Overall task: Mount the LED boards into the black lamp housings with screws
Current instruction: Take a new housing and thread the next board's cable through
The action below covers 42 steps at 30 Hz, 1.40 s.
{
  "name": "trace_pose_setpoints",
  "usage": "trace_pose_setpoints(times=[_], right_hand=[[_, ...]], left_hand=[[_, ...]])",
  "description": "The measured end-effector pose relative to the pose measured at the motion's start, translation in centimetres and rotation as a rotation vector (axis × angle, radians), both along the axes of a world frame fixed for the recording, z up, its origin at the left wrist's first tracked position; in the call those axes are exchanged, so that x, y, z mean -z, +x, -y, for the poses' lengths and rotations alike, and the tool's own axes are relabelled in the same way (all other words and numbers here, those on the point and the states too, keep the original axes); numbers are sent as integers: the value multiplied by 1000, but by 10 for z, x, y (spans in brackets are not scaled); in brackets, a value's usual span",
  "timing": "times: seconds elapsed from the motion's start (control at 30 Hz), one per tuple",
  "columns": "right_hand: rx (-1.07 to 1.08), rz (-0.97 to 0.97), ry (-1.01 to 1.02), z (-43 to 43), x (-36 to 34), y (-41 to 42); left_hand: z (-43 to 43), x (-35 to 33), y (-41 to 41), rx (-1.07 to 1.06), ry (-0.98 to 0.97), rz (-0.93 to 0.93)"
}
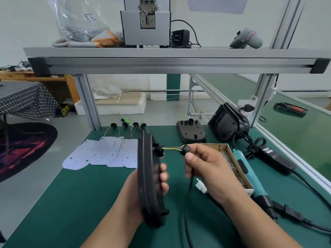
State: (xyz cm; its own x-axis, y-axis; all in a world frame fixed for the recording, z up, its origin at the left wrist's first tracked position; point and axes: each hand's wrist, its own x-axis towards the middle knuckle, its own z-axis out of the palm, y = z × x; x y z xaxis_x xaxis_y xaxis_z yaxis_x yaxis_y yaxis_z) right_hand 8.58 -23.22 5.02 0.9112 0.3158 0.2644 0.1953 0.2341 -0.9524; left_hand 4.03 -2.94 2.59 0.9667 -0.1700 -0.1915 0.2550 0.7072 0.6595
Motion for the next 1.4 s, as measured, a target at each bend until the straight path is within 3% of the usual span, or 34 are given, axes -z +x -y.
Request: trace_pose_setpoints(times=[0.13, 0.3, 0.4, 0.57, 0.73, 0.9, 1.1, 1.27, 1.4], right_hand=[[100, 39, -38, -7, 4, 3], [152, 190, -346, -10, 4, -3], [210, 299, -415, -8, 0, -3], [273, 336, -641, 0, 2, 3], [269, 385, -847, -2, 1, 3], [170, 510, -1044, 0, -1, 0], [100, 586, -1208, 0, -4, -3], [149, 557, -1177, -7, -7, -2], [143, 402, -995, -4, -4, -3]], left_hand=[[9, -2, 5, -48, 89, -14], [11, 3, 1, -19, 228, -59], [11, 6, 5, -77, 294, -18], [-2, -2, 13, -176, 513, 13], [-38, -8, 18, -96, 305, -90], [-24, -2, 15, -137, 910, -11], [-19, -7, 5, -230, 1548, 230], [-7, -8, -4, -178, 1536, 735], [-3, -7, 1, -189, 1616, 807]])
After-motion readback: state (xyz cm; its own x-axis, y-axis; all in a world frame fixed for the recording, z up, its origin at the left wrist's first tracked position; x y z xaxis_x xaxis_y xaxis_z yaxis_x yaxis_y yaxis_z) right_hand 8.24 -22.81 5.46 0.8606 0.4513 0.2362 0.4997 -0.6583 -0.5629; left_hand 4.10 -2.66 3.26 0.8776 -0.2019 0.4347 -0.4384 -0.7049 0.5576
